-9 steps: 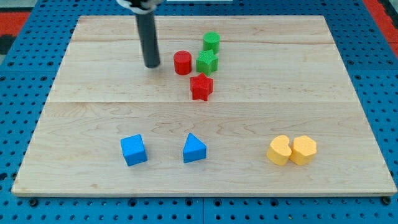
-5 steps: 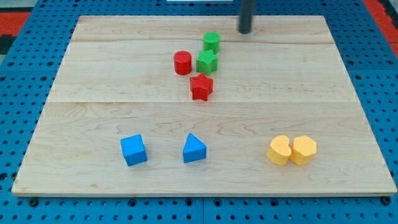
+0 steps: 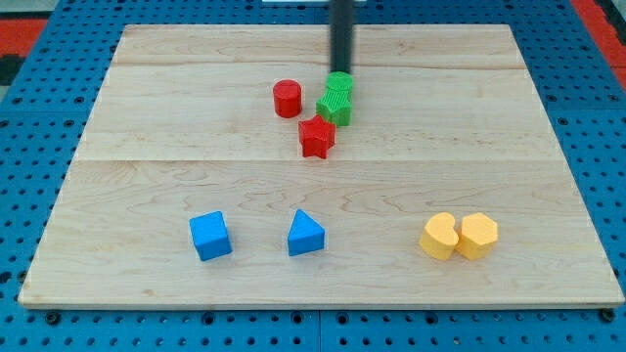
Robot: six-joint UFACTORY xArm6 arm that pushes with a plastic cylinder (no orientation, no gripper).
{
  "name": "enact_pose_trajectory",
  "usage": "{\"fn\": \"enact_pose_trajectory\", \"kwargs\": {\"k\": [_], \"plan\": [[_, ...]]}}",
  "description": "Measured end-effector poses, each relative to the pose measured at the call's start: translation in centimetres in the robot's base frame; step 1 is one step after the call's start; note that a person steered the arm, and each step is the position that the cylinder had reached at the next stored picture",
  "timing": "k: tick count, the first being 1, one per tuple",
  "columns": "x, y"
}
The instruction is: Group up the green and red blocks together at the center of the board
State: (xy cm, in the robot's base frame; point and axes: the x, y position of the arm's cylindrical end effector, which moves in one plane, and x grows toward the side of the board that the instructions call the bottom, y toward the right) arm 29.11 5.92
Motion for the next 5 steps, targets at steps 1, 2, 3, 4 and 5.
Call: {"fn": "enact_pose_trajectory", "kwargs": {"k": [1, 2, 3, 4, 5], "plan": [[1.8, 1.5], [4.1, -0.4], [4.5, -3.1], [4.5, -2.1], [7.6, 0.8]]}}
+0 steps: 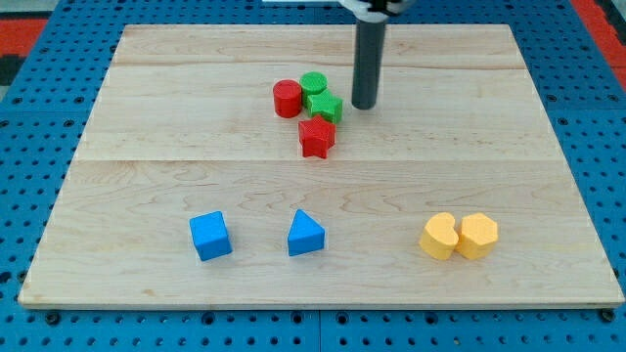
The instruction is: Group up the green and red blocks together at the center of the board
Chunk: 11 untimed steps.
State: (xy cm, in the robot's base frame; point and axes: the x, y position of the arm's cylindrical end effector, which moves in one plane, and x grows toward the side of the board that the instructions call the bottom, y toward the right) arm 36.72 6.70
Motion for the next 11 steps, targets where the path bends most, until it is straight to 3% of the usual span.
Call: {"fn": "enact_pose_trajectory", "kwargs": {"k": [1, 2, 4, 5, 6, 8, 11], "plan": [[4.9, -2.6], [5.0, -10.1], [7.2, -12.0], [8.1, -17.9], [5.0, -17.8], [4.6, -9.5], [1.4, -6.7]]}}
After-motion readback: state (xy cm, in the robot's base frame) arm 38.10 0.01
